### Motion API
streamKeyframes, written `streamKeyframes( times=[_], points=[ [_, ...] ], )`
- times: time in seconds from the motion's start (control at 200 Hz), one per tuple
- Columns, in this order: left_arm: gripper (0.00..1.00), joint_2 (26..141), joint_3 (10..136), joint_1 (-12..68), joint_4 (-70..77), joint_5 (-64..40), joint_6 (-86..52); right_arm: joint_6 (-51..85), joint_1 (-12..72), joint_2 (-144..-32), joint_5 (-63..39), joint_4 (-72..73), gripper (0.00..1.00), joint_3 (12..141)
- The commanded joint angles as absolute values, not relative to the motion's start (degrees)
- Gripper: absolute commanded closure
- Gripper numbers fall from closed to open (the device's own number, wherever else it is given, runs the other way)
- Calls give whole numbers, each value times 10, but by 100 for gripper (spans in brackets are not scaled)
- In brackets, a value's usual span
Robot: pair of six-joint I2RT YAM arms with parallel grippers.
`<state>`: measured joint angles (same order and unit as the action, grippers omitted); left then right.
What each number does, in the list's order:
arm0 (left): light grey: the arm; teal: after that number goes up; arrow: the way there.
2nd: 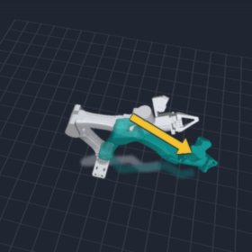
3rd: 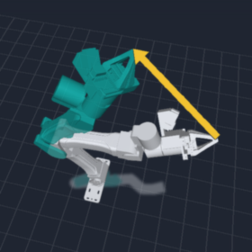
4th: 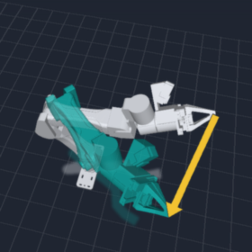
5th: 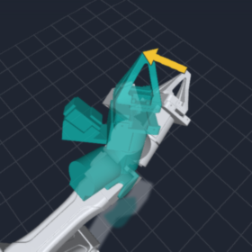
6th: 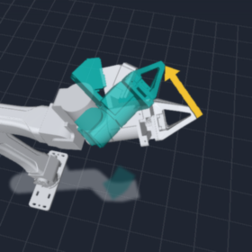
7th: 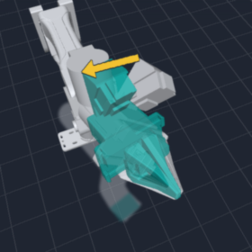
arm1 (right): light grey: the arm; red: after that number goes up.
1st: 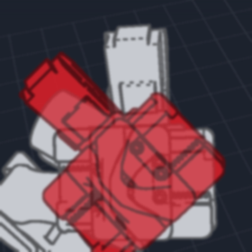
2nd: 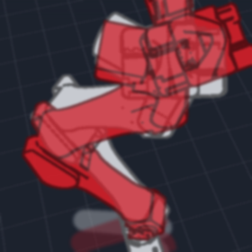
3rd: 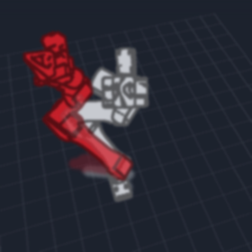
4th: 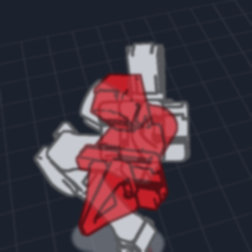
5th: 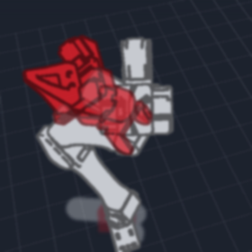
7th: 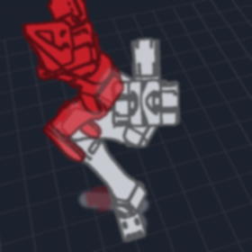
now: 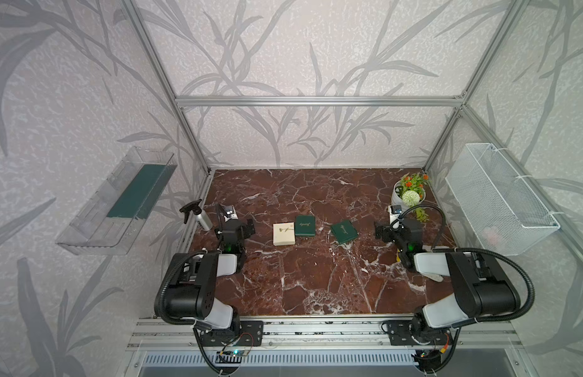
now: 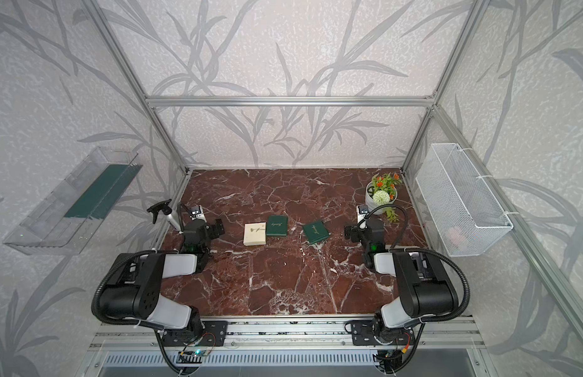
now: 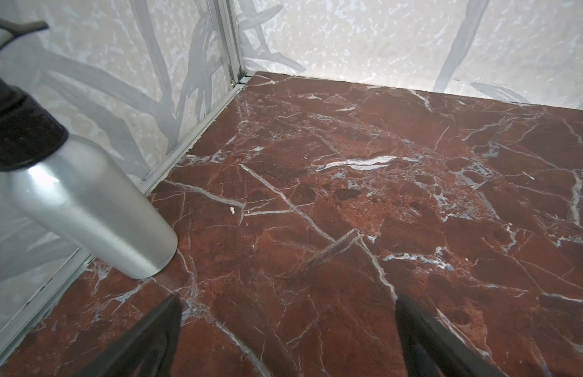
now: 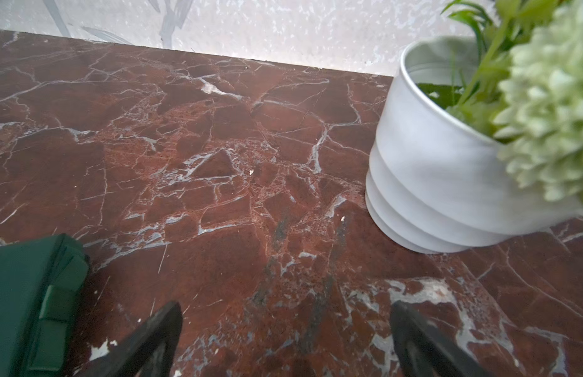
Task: Take the rings out of the lift-off lid box
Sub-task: Pick up the jewelry box from the center of the board.
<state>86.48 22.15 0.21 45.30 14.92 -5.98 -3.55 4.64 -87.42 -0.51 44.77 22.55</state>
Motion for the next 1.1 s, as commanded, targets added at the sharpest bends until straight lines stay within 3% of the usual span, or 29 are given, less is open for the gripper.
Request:
streamKeyframes(
  times=[0.0,0.91,1.095],
  points=[
    [1,871,232,1,462,156,-50,-41,47,-880,-5,461,1,239],
    [1,840,220,12,465,147,-27,-58,71,-853,34,420,2,253],
    [1,752,310,50,212,164,-48,-83,119,-798,112,283,2,309]
  ],
)
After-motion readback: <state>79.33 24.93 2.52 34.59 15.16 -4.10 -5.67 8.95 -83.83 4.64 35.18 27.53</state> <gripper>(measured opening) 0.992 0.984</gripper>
